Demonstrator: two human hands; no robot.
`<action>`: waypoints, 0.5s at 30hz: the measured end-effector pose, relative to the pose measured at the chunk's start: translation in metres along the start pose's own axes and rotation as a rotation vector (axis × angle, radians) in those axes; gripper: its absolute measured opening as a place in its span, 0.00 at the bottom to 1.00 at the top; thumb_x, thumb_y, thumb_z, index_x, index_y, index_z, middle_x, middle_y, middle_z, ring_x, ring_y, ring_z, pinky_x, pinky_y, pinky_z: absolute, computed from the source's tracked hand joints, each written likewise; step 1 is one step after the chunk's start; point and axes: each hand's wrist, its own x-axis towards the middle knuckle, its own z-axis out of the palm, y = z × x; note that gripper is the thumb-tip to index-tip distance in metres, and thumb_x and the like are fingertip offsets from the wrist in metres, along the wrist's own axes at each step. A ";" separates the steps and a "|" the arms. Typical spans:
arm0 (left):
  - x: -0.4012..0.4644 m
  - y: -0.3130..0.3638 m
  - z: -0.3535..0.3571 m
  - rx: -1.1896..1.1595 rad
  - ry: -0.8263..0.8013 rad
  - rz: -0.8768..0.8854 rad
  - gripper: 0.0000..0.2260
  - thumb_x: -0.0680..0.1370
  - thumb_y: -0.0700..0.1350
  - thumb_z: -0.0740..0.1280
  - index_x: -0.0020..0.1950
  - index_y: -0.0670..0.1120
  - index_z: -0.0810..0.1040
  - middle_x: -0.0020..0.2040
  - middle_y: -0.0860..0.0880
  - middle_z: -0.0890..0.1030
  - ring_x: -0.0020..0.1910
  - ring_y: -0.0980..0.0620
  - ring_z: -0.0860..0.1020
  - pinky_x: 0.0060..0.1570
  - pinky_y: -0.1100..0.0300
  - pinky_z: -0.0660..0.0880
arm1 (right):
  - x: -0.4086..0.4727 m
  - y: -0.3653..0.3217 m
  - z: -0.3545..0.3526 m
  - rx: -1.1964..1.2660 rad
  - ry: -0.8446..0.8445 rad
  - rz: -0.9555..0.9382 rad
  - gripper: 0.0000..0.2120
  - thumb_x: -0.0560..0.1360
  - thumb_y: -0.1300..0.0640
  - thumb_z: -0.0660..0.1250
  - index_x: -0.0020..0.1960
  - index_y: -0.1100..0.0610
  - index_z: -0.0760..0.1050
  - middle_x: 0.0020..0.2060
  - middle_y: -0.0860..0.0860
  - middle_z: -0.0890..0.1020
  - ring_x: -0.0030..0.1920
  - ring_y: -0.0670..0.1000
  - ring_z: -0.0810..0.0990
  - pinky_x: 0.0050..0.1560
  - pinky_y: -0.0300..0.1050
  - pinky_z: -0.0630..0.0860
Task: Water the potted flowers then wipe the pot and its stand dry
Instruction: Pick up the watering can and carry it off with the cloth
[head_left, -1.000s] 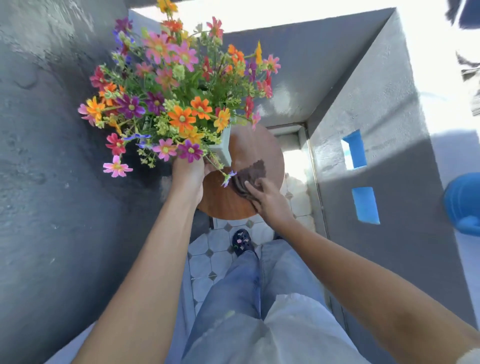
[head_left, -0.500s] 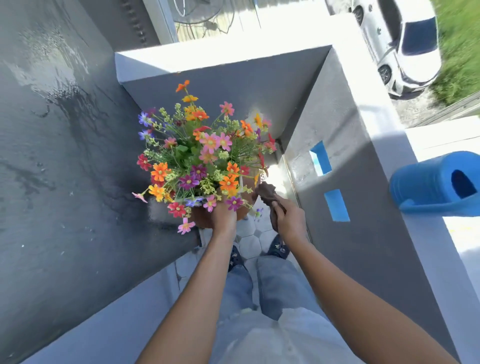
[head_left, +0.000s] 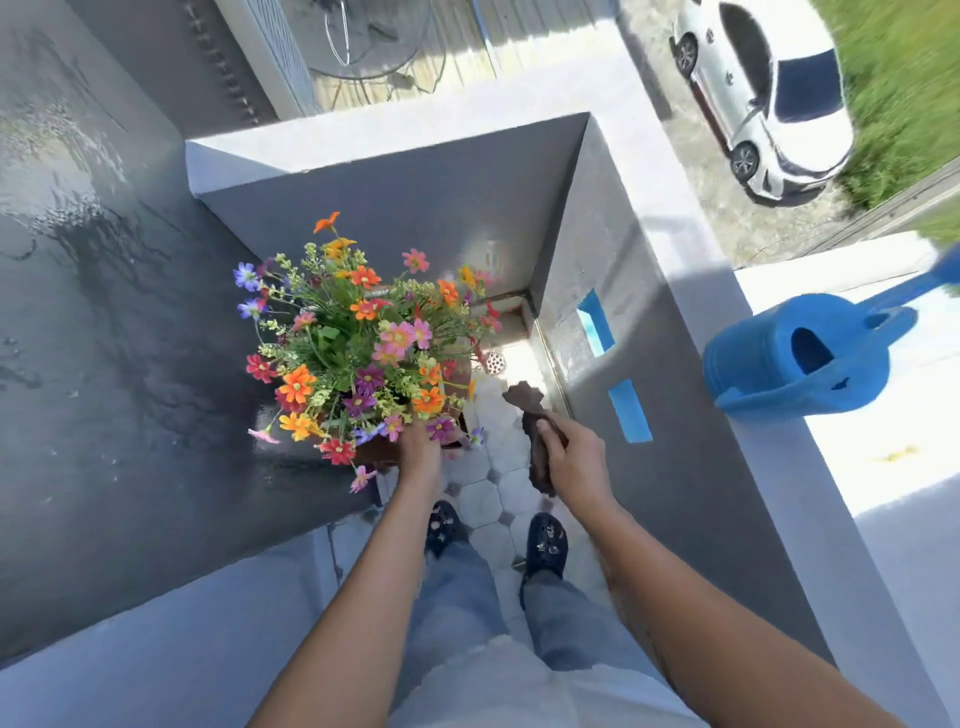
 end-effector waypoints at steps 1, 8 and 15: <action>-0.011 0.002 0.003 0.016 -0.055 0.018 0.12 0.84 0.43 0.52 0.52 0.39 0.74 0.37 0.46 0.77 0.26 0.53 0.77 0.21 0.64 0.70 | 0.000 -0.005 -0.010 -0.003 0.009 -0.023 0.10 0.82 0.57 0.62 0.51 0.53 0.82 0.35 0.46 0.80 0.37 0.48 0.77 0.41 0.45 0.74; -0.104 0.032 0.064 0.395 -0.262 0.295 0.13 0.78 0.46 0.60 0.52 0.40 0.79 0.39 0.45 0.82 0.28 0.50 0.75 0.23 0.63 0.65 | -0.007 -0.060 -0.117 0.064 0.169 -0.237 0.10 0.82 0.58 0.61 0.56 0.57 0.82 0.40 0.46 0.82 0.41 0.48 0.79 0.44 0.36 0.73; -0.216 0.074 0.158 0.144 -0.466 0.495 0.08 0.77 0.43 0.60 0.49 0.42 0.79 0.34 0.47 0.78 0.26 0.53 0.71 0.24 0.61 0.63 | -0.019 -0.073 -0.254 0.236 0.481 -0.296 0.10 0.83 0.55 0.61 0.54 0.55 0.81 0.37 0.39 0.80 0.39 0.40 0.78 0.40 0.32 0.70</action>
